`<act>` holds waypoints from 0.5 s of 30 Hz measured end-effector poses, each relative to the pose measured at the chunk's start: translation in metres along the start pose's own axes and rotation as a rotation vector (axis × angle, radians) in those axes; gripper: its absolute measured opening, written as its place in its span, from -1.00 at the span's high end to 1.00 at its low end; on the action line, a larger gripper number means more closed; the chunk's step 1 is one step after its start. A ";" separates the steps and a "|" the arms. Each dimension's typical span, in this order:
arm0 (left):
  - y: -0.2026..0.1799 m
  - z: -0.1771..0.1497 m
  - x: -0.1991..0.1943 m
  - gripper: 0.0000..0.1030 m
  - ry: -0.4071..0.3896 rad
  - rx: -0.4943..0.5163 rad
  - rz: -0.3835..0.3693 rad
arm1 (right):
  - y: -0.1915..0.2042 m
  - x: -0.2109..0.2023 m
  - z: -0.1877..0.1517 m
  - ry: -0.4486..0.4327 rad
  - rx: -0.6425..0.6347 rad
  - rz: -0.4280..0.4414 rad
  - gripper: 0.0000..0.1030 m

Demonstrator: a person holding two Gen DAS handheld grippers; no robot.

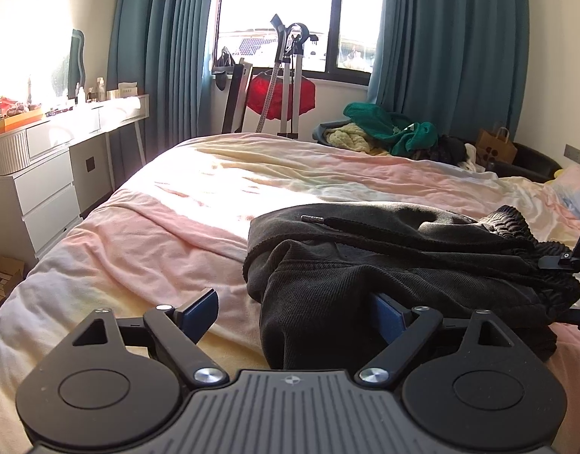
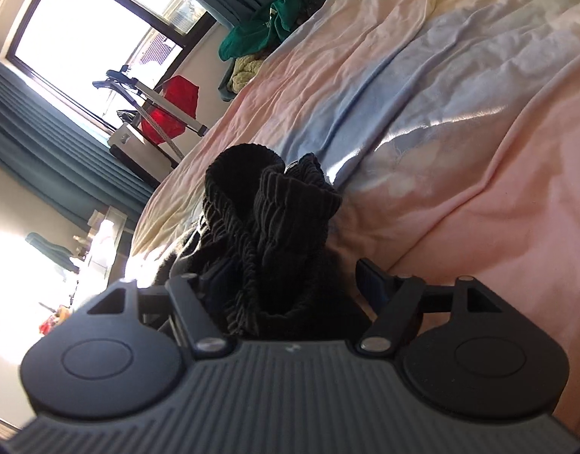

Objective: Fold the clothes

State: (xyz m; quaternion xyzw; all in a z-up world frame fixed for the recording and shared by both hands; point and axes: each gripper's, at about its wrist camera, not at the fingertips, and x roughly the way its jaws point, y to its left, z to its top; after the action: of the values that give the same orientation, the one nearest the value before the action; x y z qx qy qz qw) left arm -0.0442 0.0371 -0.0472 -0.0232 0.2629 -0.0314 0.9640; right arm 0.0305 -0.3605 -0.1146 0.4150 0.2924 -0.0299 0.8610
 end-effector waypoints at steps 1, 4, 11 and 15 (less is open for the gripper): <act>0.001 0.000 0.001 -0.75 0.009 -0.011 -0.003 | 0.004 0.003 -0.004 0.007 -0.021 -0.002 -0.71; 0.002 -0.002 0.003 -0.75 0.020 -0.021 -0.004 | 0.014 0.018 -0.012 0.088 -0.084 0.017 -0.81; 0.003 -0.002 0.004 -0.75 0.028 -0.026 -0.009 | 0.014 0.051 -0.020 0.126 -0.134 -0.016 -1.00; 0.005 -0.001 0.006 -0.74 0.034 -0.052 -0.011 | 0.019 0.030 -0.014 0.071 -0.054 0.171 -1.00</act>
State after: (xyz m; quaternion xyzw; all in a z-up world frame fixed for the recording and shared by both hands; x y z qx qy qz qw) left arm -0.0395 0.0421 -0.0512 -0.0493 0.2799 -0.0304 0.9583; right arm 0.0543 -0.3318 -0.1241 0.4162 0.2867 0.0665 0.8603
